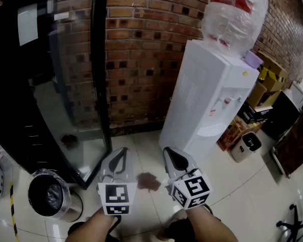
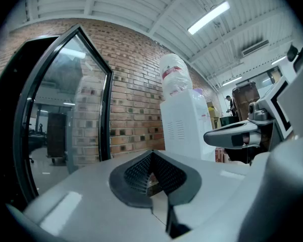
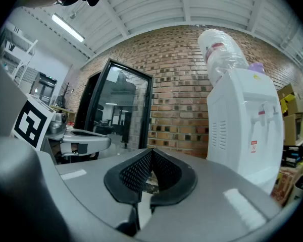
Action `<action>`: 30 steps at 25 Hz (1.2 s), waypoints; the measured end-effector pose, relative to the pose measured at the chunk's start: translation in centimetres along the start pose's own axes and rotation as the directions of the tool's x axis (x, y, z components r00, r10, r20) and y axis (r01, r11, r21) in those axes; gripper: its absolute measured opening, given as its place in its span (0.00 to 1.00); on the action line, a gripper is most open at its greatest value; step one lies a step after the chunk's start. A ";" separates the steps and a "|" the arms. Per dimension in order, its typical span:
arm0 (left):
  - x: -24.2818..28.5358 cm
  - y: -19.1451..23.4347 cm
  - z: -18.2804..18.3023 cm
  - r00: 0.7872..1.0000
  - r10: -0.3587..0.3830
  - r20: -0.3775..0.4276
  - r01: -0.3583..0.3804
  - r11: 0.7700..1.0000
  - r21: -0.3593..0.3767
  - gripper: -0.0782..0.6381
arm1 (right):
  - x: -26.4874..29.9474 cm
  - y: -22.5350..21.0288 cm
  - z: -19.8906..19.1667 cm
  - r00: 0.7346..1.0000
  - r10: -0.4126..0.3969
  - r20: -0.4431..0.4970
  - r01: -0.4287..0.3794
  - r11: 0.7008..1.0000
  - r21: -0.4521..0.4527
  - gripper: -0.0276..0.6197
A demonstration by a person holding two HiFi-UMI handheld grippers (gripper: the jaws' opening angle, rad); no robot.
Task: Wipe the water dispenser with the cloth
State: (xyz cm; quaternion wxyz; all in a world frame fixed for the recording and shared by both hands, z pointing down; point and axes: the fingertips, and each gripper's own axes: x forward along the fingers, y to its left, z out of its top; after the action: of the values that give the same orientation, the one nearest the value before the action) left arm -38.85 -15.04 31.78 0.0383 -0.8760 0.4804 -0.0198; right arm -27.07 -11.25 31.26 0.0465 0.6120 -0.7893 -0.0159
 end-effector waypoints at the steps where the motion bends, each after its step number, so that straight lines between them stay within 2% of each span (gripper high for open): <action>1: -0.2 -0.1 -0.1 1.000 0.002 -0.003 -0.002 1.000 0.001 0.11 | -0.2 -0.1 -0.3 1.000 -0.004 0.003 0.004 1.000 0.008 0.06; 6: -1.3 0.1 -1.0 0.999 0.031 -0.028 -0.031 1.000 0.004 0.11 | -0.8 -0.3 -1.2 1.000 0.002 -0.005 -0.002 1.000 0.004 0.07; 9: -1.6 0.9 -1.9 0.997 0.061 -0.049 -0.061 0.998 -0.005 0.11 | -0.7 0.0 -1.2 1.000 0.029 -0.009 -0.029 1.000 0.008 0.13; 14: -0.8 2.2 -4.4 0.984 0.111 -0.138 -0.116 0.993 -0.029 0.11 | -0.1 0.0 0.5 0.998 0.062 0.023 -0.062 0.998 -0.011 0.18; 16: -0.8 2.2 -2.7 0.985 0.117 -0.130 -0.122 0.992 -0.033 0.11 | -0.1 0.1 0.8 0.997 0.076 0.024 -0.076 0.997 -0.014 0.20; 19: -1.7 1.6 0.0 0.991 0.113 -0.068 -0.114 0.994 0.001 0.11 | -0.3 0.6 1.0 0.994 0.102 0.025 -0.102 0.995 0.005 0.22; 21: -2.2 1.5 -0.2 0.992 0.109 -0.055 -0.108 0.994 0.022 0.11 | 0.2 1.3 1.1 0.992 0.125 0.019 -0.125 0.992 -0.001 0.23; 25: -0.9 1.9 -3.9 0.990 0.085 -0.109 -0.082 0.996 0.030 0.11 | 2.0 1.0 -0.5 0.991 0.130 -0.035 -0.132 0.989 -0.074 0.28; 30: 2.9 2.2 -4.7 0.993 0.045 -0.113 -0.042 0.999 0.030 0.11 | 4.2 -1.1 -5.4 0.983 0.078 -0.164 -0.105 0.982 -0.159 0.33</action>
State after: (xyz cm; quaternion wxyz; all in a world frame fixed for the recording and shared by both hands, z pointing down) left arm -39.52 -18.92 36.29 0.0232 -0.8621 0.5005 -0.0755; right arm -26.52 -15.41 36.81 0.1605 0.5682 -0.8065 -0.0316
